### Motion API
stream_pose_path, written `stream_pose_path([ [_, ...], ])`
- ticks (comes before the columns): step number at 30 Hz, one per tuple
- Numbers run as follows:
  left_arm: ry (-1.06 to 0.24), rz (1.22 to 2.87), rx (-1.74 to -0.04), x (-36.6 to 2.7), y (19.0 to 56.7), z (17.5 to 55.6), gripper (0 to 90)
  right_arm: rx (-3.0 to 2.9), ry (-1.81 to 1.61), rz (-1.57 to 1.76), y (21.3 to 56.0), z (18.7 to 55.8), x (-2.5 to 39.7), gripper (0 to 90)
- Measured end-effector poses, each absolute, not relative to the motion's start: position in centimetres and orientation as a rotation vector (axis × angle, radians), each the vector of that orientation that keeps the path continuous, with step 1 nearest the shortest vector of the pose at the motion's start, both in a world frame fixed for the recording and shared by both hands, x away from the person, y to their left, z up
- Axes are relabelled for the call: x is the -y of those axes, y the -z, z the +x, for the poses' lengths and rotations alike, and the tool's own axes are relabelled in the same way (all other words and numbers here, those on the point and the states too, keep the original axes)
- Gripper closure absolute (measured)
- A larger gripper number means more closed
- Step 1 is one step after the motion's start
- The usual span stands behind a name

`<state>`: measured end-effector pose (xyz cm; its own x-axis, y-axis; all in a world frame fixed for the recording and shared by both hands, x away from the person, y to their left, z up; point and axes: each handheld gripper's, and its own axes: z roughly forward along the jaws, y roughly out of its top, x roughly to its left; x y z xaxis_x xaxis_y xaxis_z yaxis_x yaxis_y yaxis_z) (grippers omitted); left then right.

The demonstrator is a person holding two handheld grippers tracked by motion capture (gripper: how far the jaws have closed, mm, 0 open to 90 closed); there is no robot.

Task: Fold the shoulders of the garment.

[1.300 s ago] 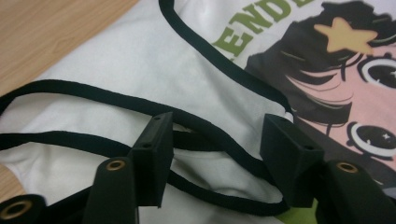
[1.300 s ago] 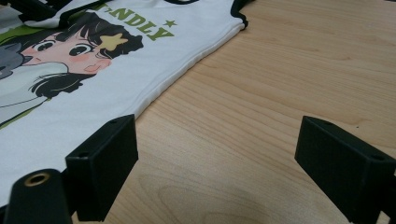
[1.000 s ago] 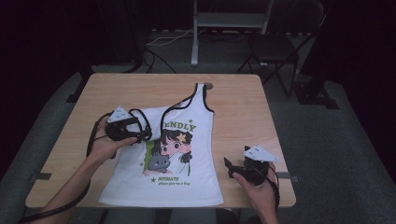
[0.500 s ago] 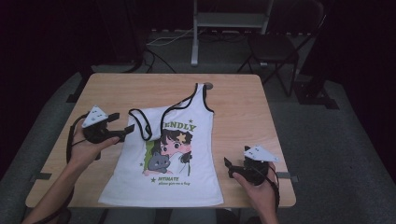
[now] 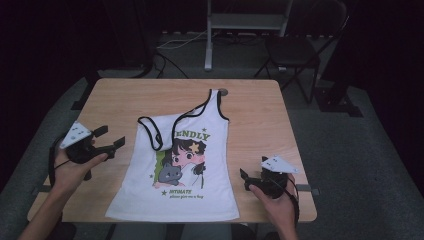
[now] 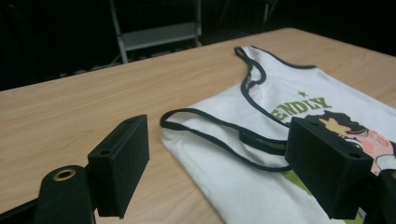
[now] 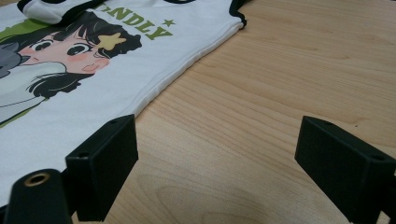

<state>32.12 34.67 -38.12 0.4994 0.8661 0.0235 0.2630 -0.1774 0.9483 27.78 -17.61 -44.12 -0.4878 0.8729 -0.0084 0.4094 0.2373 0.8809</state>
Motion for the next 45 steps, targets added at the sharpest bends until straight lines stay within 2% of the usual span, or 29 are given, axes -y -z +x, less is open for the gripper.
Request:
stream_pose_path([
  [19,-0.774,1.645,-1.025,-38.3,40.6,28.3,21.4,-2.003,-1.188,1.172,44.1,27.8,17.6,12.8],
  [45,-0.812,1.634,-1.113,-40.0,43.3,27.7,21.4,-2.004,-1.190,1.174,44.1,27.9,17.5,12.8],
])
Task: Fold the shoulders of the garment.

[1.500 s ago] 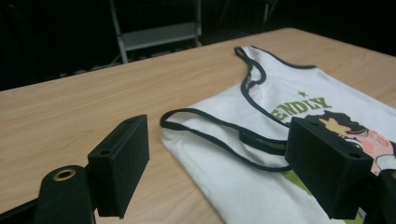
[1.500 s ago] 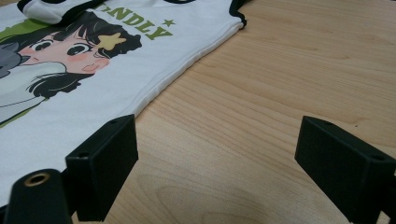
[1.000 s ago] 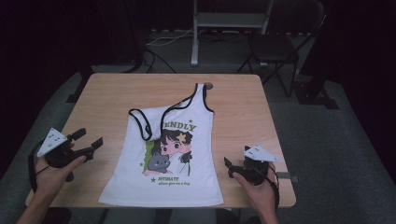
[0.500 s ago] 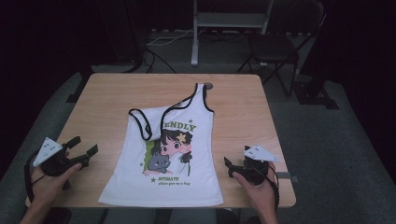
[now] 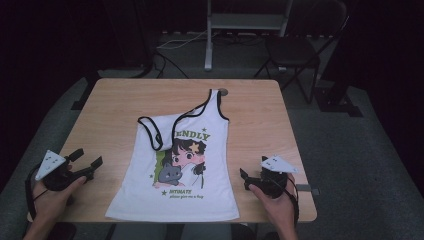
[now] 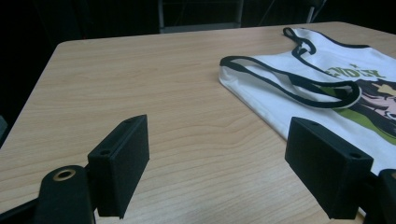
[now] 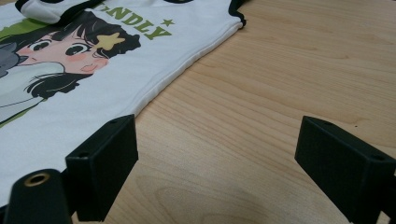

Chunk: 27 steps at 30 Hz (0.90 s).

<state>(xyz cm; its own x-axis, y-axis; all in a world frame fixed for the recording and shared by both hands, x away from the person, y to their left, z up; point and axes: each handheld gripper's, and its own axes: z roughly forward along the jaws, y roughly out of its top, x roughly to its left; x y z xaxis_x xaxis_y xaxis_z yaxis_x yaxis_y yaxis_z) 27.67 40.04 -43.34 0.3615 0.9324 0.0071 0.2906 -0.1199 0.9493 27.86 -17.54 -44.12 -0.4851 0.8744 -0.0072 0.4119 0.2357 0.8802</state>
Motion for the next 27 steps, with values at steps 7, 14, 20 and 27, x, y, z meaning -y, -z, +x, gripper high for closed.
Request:
stream_pose_path([
  [7,-0.814,1.649,-1.113,-40.2,43.7,27.7,21.4,-2.005,-1.197,1.174,44.1,27.9,17.5,12.8],
  [14,-0.800,1.653,-1.119,-40.3,43.6,27.7,21.4,-1.968,-1.221,1.146,42.7,28.8,17.4,12.8],
  [20,-0.803,1.664,-1.119,-40.2,43.7,27.8,21.4,-1.945,-1.230,1.125,39.0,33.2,16.8,12.8],
  [27,-0.801,1.670,-1.118,-40.2,43.7,27.8,21.4,-1.973,-1.163,1.134,36.3,38.9,15.4,12.9],
])
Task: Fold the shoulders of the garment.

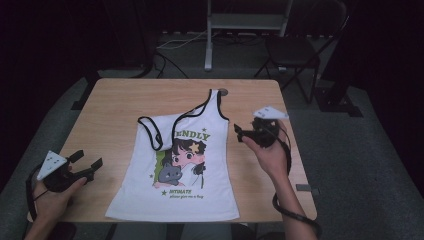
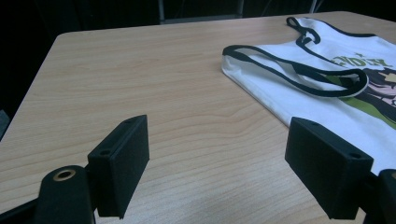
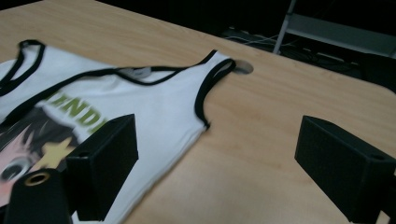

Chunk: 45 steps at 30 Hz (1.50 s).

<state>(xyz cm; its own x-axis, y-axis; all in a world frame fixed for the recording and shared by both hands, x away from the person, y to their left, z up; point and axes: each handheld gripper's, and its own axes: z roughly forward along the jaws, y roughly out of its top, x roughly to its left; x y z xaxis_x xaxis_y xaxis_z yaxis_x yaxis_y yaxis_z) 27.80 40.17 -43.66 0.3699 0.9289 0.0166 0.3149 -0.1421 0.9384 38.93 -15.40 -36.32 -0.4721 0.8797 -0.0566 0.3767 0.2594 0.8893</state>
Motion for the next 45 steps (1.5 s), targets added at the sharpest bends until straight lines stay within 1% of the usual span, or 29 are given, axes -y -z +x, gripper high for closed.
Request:
stream_pose_path([
  [6,-0.799,1.671,-1.119,-40.2,43.7,27.8,21.4,-2.019,-1.105,1.121,34.7,44.6,13.5,15.7],
  [9,-0.800,1.671,-1.124,-40.1,43.7,27.8,21.4,-2.052,-1.077,1.113,34.3,47.3,12.5,22.2],
  [11,-0.798,1.664,-1.128,-40.1,43.7,27.8,21.4,-2.075,-1.058,1.117,34.2,48.9,12.0,23.0],
  [19,-0.794,1.671,-1.140,-40.1,43.6,27.9,21.4,-2.113,-1.007,1.184,34.6,54.6,10.8,32.1],
  [24,-0.799,1.689,-1.135,-40.1,43.6,27.9,21.4,-2.134,-0.958,1.190,35.0,57.3,9.8,40.1],
  [30,-0.800,1.691,-1.134,-40.0,43.6,27.9,21.4,-2.190,-0.876,1.208,36.4,60.2,8.7,43.9],
  [34,-0.801,1.689,-1.135,-40.0,43.6,27.9,21.4,-2.206,-0.854,1.229,37.3,61.6,8.2,48.3],
  [37,-0.806,1.694,-1.130,-39.9,43.6,27.9,21.4,-2.199,-0.867,1.256,38.0,62.4,8.0,54.4],
  [39,-0.807,1.695,-1.126,-39.9,43.6,27.9,21.4,-2.236,-0.818,1.235,38.6,62.8,7.6,55.7],
  [45,-0.807,1.688,-1.129,-39.8,43.7,27.9,21.4,-2.240,-0.827,1.264,39.4,64.1,6.9,57.9],
])
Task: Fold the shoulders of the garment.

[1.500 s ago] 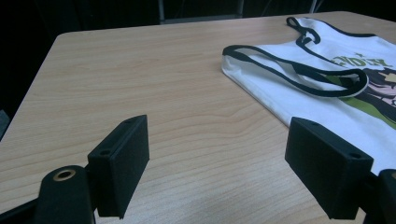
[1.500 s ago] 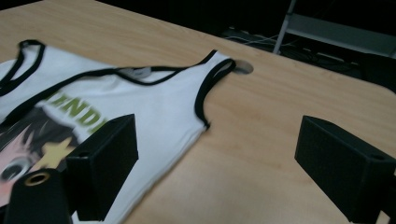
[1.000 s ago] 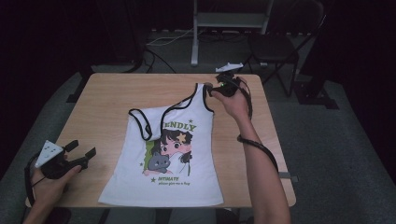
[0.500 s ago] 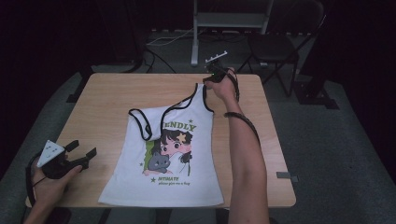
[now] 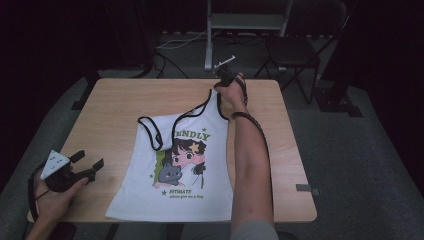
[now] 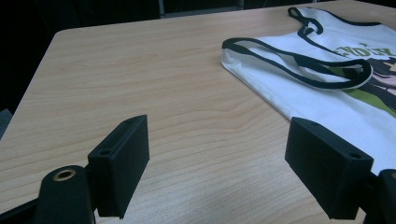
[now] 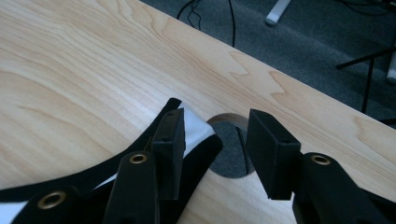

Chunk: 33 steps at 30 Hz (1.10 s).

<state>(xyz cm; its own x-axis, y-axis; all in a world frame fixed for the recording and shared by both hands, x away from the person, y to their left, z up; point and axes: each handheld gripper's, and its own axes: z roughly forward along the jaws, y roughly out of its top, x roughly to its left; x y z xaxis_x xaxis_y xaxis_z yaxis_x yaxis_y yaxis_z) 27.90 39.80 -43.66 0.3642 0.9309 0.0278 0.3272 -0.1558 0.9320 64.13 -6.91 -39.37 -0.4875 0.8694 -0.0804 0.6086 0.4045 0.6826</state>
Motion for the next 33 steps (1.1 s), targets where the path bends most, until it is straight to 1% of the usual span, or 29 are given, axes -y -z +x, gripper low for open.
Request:
stream_pose_path([
  [11,-0.814,1.705,-1.120,-39.7,43.7,27.9,21.4,-2.264,-0.853,1.350,41.8,65.2,7.2,65.3],
  [17,-0.811,1.705,-1.120,-39.7,43.7,27.8,21.4,-2.304,-0.874,1.373,42.4,65.1,7.1,75.4],
  [19,-0.809,1.703,-1.120,-39.7,43.7,27.8,21.4,-2.296,-0.889,1.392,42.5,65.1,7.2,77.5],
  [20,-0.809,1.702,-1.121,-39.7,43.7,27.8,21.4,-2.290,-0.890,1.402,42.4,65.0,7.2,80.1],
  [24,-0.809,1.704,-1.118,-39.7,43.7,27.8,21.4,-2.269,-0.930,1.420,42.1,64.8,7.4,82.6],
  [33,-0.796,1.699,-1.115,-39.7,43.7,27.8,21.4,-2.251,-1.004,1.343,40.5,63.4,6.9,83.0],
])
